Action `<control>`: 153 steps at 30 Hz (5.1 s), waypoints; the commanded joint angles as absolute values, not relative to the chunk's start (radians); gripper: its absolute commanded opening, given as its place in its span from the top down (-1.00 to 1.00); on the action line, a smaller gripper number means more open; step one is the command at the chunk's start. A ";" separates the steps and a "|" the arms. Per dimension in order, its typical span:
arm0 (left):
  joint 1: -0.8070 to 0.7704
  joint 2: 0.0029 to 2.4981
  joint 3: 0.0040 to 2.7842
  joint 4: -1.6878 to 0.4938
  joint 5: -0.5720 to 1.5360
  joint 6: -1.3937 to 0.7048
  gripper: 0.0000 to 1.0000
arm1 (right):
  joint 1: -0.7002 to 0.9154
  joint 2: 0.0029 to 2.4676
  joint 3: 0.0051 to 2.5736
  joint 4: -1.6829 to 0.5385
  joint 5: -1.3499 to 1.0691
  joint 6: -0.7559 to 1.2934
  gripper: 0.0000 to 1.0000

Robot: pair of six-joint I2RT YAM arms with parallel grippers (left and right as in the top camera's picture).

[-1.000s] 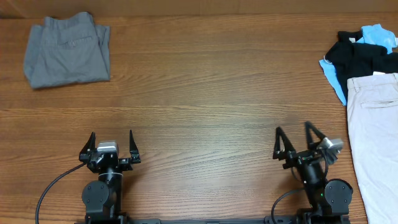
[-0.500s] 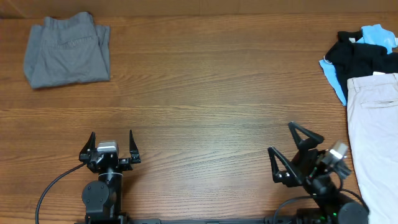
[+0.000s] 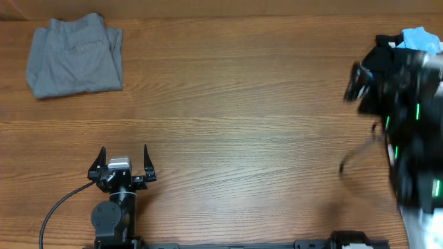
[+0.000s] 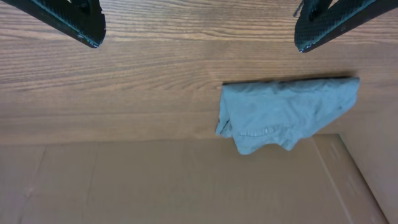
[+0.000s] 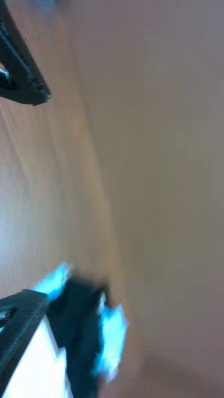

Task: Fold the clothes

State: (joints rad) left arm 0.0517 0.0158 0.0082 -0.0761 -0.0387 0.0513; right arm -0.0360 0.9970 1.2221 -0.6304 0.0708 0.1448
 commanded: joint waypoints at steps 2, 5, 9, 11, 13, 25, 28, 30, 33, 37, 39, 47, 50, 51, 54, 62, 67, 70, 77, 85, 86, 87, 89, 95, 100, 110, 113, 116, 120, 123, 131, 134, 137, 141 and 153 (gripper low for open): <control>0.045 0.005 0.005 -0.073 -0.048 0.038 -0.99 | -0.128 1.317 1.459 -0.783 0.246 0.009 -1.00; 0.045 0.005 0.005 -0.073 -0.048 0.038 -1.00 | -0.153 1.477 1.547 -0.856 0.247 -0.077 -1.00; 0.045 0.005 0.005 -0.073 -0.048 0.038 -1.00 | -0.167 1.608 1.552 -0.812 0.250 -0.080 -1.00; 0.045 0.005 0.005 -0.073 -0.048 0.038 -1.00 | -0.175 1.666 1.552 -0.777 0.268 -0.080 -1.00; 0.045 0.005 0.005 -0.073 -0.048 0.038 -0.99 | -0.185 1.726 1.552 -0.750 0.348 -0.080 -1.00; 0.045 0.005 0.005 -0.073 -0.048 0.038 -0.99 | -0.273 2.043 1.552 -0.664 0.628 -0.112 -1.00; 0.045 0.005 0.005 -0.073 -0.048 0.038 -1.00 | -0.306 2.075 1.552 -0.636 0.626 -0.113 -1.00; 0.045 0.005 0.005 -0.073 -0.048 0.038 -0.99 | -0.323 2.087 1.552 -0.624 0.599 -0.113 -1.00; 0.045 0.005 0.005 -0.073 -0.048 0.038 -1.00 | -0.350 2.089 1.551 -0.606 0.529 -0.113 -0.98; 0.045 0.005 0.005 -0.073 -0.048 0.038 -1.00 | -0.365 2.090 1.551 -0.599 0.451 -0.113 -0.87; 0.045 0.005 0.005 -0.073 -0.048 0.038 -0.99 | -0.365 2.090 1.551 -0.595 0.439 -0.113 -0.87; 0.045 0.005 0.005 -0.073 -0.048 0.038 -0.99 | -0.365 2.091 1.541 -0.586 0.372 -0.113 -0.88; 0.045 0.005 0.005 -0.073 -0.048 0.038 -1.00 | -0.366 2.103 1.537 -0.573 0.400 -0.113 -0.88; 0.045 0.005 0.005 -0.073 -0.048 0.038 -1.00 | -0.367 2.106 1.537 -0.572 0.408 -0.113 -0.88; 0.045 0.005 0.005 -0.073 -0.048 0.038 -1.00 | -0.367 2.123 1.537 -0.569 0.409 -0.113 -0.88; 0.045 0.005 0.005 -0.073 -0.048 0.038 -0.99 | -0.367 2.168 1.537 -0.559 0.411 -0.113 -0.81; 0.045 0.005 0.005 -0.073 -0.048 0.038 -0.99 | -0.367 2.168 1.538 -0.554 0.444 -0.112 -0.53; 0.045 0.005 0.005 -0.073 -0.048 0.038 -1.00 | -0.367 2.168 1.538 -0.555 0.444 -0.105 -0.38; 0.045 0.005 0.005 -0.073 -0.048 0.038 -0.99 | -0.367 2.168 1.538 -0.561 0.444 -0.105 0.04; 0.045 0.005 0.005 -0.073 -0.048 0.038 -1.00 | -0.367 2.168 1.555 -0.587 0.445 -0.077 0.64; 0.045 0.005 0.005 -0.073 -0.048 0.038 -1.00 | -0.367 2.166 1.565 -0.599 0.444 -0.068 0.71; 0.045 0.005 0.005 -0.073 -0.048 0.038 -1.00 | -0.367 2.164 1.578 -0.616 0.445 -0.049 0.83; 0.045 0.005 0.005 -0.073 -0.048 0.038 -1.00 | -0.367 2.156 1.605 -0.651 0.443 -0.017 0.93; 0.045 0.005 0.005 -0.073 -0.048 0.038 -0.99 | -0.367 2.093 1.644 -0.710 0.387 0.038 0.93; 0.045 0.005 0.005 -0.073 -0.048 0.038 -1.00 | -0.367 2.090 1.635 -0.731 0.384 0.026 -0.18; 0.045 0.005 0.005 -0.073 -0.048 0.038 -1.00 | -0.367 2.089 1.610 -0.720 0.310 0.031 -1.00; 0.045 0.005 0.005 -0.073 -0.048 0.038 -1.00 | -0.367 2.088 1.612 -0.733 0.312 0.031 -1.00; 0.045 0.005 0.005 -0.073 -0.048 0.038 -0.99 | -0.367 2.067 1.619 -0.747 0.312 0.062 -1.00; 0.045 0.005 0.005 -0.073 -0.048 0.038 -1.00 | -0.367 1.983 1.619 -0.757 0.312 0.133 -1.00; 0.045 0.005 0.005 -0.073 -0.048 0.038 -1.00 | -0.367 1.898 1.619 -0.766 0.311 0.162 -1.00; 0.045 0.005 0.005 -0.073 -0.048 0.038 -0.99 | -0.367 1.705 1.619 -0.843 0.146 0.215 -1.00; 0.045 0.005 0.005 -0.073 -0.048 0.038 -0.99 | -0.367 1.665 1.619 -0.870 0.067 0.215 -1.00; 0.045 0.005 0.005 -0.073 -0.048 0.038 -1.00 | -0.366 1.637 1.619 -0.897 0.041 0.215 -1.00; 0.045 0.005 0.005 -0.073 -0.048 0.038 -1.00 | -0.366 1.609 1.619 -0.927 0.042 0.215 -1.00; 0.045 0.005 0.005 -0.073 -0.048 0.038 -0.99 | -0.366 1.551 1.618 -0.907 0.046 0.207 -1.00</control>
State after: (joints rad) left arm 0.0517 0.0158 0.0082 -0.0761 -0.0387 0.0513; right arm -0.3656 1.5742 1.6138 -0.9134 0.0505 0.2092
